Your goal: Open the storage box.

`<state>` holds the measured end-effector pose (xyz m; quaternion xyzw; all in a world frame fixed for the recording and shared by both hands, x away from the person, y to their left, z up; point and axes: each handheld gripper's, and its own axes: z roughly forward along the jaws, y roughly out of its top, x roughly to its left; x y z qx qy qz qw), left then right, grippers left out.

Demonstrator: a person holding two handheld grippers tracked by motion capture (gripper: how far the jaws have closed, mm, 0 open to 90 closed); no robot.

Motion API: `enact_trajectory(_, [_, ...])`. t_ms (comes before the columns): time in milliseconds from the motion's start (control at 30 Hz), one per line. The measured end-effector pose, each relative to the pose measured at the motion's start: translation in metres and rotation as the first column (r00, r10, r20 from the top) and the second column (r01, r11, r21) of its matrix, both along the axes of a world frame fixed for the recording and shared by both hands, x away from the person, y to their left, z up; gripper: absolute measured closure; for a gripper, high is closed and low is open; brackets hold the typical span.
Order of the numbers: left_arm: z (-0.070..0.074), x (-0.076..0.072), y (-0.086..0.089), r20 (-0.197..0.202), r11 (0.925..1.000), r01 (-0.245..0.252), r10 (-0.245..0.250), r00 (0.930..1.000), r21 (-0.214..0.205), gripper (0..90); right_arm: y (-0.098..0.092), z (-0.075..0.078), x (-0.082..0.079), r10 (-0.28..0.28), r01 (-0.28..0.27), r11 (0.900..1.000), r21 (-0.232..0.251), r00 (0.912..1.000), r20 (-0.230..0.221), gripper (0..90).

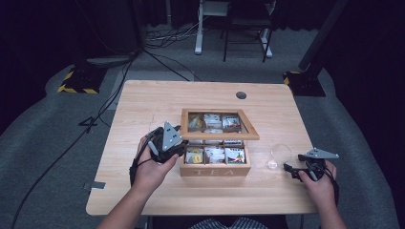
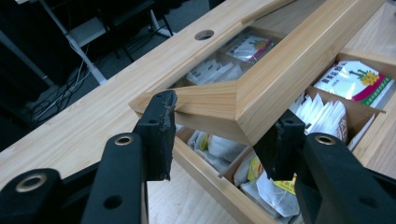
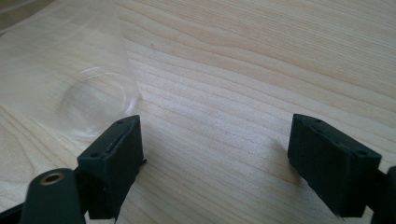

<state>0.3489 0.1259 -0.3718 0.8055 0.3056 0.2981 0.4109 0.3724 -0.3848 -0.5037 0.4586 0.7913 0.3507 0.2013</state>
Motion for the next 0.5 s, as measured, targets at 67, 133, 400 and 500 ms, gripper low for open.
enact_trajectory(67, [0.002,0.003,0.001,-0.008,1.0,-0.002,0.002,1.0,-0.009,54.4,0.0,0.0,0.0,0.0,0.0,1.0,0.0,1.0,0.0,18.4])
enact_trajectory(133, [0.003,0.006,0.002,-0.014,0.9997,0.002,-0.002,0.9999,-0.025,54.5,0.0,0.0,0.0,-0.001,0.001,1.0,-0.001,1.0,-0.001,18.3])
enact_trajectory(400, [0.01,0.015,0.005,-0.022,0.9979,0.004,-0.005,0.9997,-0.065,54.9,0.001,0.0,-0.002,-0.025,0.025,0.9997,0.0,0.9997,0.0,18.5])
enact_trajectory(500, [0.012,0.018,0.005,-0.021,0.9978,0.003,-0.004,0.9998,-0.066,55.2,0.0,0.001,-0.005,-0.043,0.043,0.9991,-0.002,0.9991,0.003,22.6])
